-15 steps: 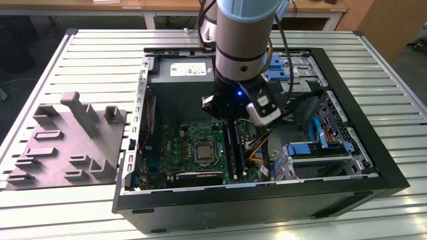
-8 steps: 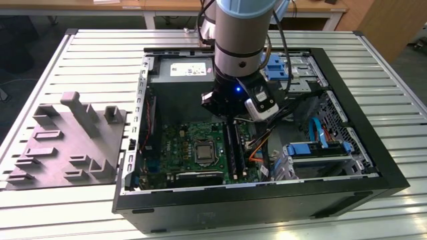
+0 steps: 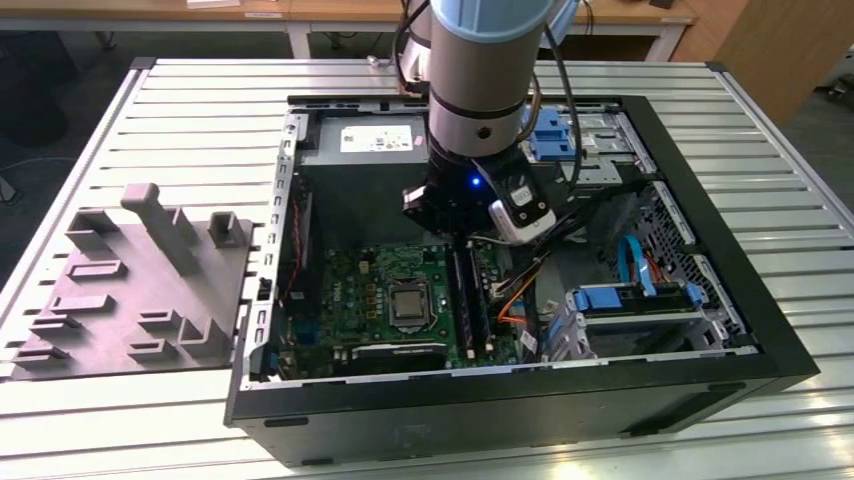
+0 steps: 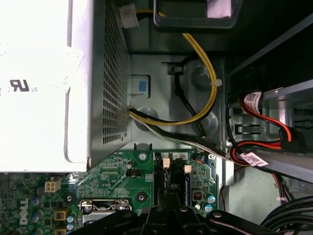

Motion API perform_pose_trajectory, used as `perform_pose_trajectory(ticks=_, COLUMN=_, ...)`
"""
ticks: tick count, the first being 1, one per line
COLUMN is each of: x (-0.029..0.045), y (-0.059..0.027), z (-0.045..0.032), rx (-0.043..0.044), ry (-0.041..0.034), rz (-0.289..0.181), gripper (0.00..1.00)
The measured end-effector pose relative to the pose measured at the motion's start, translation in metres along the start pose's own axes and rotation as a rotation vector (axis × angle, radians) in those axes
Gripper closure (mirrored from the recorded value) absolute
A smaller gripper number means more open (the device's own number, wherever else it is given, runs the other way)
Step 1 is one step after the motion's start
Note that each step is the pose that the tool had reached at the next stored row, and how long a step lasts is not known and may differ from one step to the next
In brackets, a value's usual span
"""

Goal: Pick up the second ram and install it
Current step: 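Press down the second ram until it locks into place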

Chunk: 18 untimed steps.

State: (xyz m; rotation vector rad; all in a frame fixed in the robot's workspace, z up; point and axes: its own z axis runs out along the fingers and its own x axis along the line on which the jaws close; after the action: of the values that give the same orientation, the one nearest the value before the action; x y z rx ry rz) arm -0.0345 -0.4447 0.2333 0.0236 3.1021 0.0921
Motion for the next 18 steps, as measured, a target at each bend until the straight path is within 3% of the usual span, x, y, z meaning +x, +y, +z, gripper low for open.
perform_pose_trajectory(ticks=3, x=0.0000, y=0.0001, z=0.0005, rx=0.0020, ry=-0.0001, rz=0.000, gripper=0.90)
perform_pose_trajectory(ticks=6, x=0.0000, y=0.0000, z=0.0012, rx=0.0153, ry=-0.0001, rz=0.000, gripper=0.90)
perform_pose_trajectory(ticks=18, x=0.0003, y=-0.0004, z=0.0073, rx=0.0166, ry=0.0000, rz=-0.001, gripper=0.90)
